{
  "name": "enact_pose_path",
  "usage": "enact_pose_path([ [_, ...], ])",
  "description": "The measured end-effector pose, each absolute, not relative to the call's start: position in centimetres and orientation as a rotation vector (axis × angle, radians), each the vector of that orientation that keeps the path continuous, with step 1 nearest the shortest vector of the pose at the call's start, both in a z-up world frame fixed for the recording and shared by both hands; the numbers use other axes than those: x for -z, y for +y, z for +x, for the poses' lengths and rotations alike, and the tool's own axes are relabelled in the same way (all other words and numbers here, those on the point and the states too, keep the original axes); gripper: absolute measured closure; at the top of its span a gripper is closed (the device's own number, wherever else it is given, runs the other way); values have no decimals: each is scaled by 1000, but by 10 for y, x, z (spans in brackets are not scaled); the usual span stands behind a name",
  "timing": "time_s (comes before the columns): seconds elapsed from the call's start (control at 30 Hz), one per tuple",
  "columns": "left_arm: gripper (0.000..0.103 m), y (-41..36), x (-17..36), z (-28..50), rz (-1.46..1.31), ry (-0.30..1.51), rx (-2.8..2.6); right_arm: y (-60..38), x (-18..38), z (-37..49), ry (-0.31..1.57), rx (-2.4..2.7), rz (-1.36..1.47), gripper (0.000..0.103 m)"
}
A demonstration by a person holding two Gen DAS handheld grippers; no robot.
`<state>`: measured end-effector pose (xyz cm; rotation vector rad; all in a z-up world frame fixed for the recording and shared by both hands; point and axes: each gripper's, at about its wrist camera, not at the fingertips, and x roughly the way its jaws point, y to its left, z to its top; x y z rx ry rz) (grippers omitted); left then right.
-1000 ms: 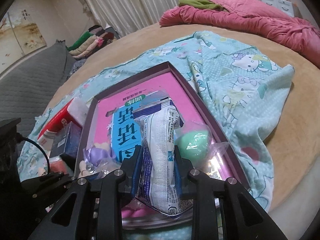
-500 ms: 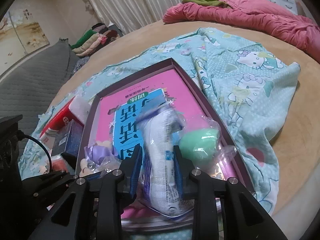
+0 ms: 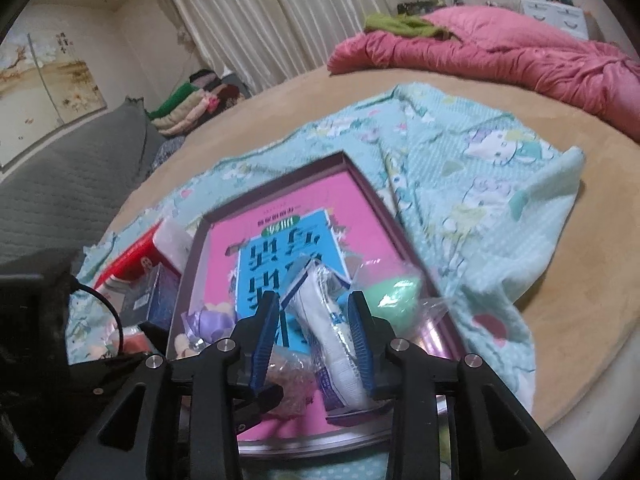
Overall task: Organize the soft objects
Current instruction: 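Open the right tool to release the white-blue packet while the left tool releases the clear bag into the tray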
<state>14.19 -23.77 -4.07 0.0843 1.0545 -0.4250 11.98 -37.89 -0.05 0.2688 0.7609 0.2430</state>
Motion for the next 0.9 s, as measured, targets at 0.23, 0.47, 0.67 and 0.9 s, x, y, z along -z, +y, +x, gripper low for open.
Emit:
enact_pose_path([
  [0.23, 53, -237, 43, 146, 36, 1067, 437, -393, -3, 117, 739, -203, 303, 60],
  [0.47, 48, -238, 42, 147, 22, 1074, 439, -399, -5, 116, 733, -188, 317, 57],
  [0.67, 41, -236, 38, 144, 7, 1071, 448, -400, -8, 114, 728, -173, 306, 51],
  [0.9, 39, -228, 24, 140, -13, 1053, 430, -403, -11, 110, 734, -131, 298, 47],
])
